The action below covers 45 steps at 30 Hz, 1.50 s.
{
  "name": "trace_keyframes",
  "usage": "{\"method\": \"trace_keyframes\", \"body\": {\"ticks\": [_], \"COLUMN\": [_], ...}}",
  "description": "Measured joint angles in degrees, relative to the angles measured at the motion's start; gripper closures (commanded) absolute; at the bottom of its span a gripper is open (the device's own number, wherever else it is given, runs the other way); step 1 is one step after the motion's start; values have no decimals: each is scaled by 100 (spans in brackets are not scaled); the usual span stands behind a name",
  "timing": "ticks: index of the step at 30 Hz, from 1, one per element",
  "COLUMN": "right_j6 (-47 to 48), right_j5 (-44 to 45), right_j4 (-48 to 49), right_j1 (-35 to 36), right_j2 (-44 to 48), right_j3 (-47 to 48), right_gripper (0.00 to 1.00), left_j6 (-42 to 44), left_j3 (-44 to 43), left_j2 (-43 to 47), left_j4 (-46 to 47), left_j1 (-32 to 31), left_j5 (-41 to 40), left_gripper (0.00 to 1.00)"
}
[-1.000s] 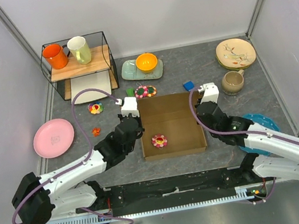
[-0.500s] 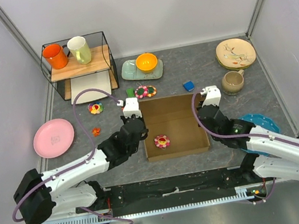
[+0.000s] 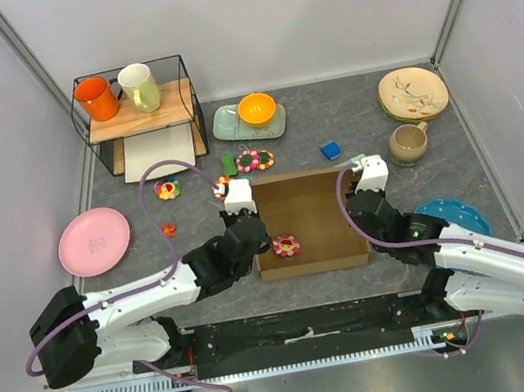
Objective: Fold the paper box
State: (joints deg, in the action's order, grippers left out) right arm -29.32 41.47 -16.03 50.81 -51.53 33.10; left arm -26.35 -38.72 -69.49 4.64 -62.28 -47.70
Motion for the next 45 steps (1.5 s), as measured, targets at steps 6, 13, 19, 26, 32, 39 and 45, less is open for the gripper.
{"method": "trace_keyframes", "body": {"ticks": [6, 13, 19, 26, 32, 39, 45], "right_j6": [-59, -212, -304, -452, -595, -752, -546], "right_j5": [-72, -243, -262, -282, -125, 516, 463], "right_j4": [-85, -328, -568, -1134, -2144, -2872, -2302], "right_j1": [101, 160, 160, 181, 186, 186, 186], "right_j2": [107, 378, 855, 1351, 1768, 1665, 1521], "right_j3": [-157, -278, -273, 39, 850, 2074, 2026], "right_gripper": [72, 59, 49, 45, 45, 34, 29], "left_j6": [-236, -411, -525, -636, -927, -1790, -1742], "left_j3": [511, 861, 968, 1307, 1375, 986, 494], "left_j2": [33, 348, 964, 2015, 2533, 2789, 3661], "left_j4": [22, -39, -378, -962, -1954, -3668, -3394], "left_j1": [-203, -278, -280, -284, -284, -284, -273], "left_j5": [350, 592, 590, 584, 579, 90, -568], "left_gripper": [77, 74, 72, 71, 71, 51, 21]}}
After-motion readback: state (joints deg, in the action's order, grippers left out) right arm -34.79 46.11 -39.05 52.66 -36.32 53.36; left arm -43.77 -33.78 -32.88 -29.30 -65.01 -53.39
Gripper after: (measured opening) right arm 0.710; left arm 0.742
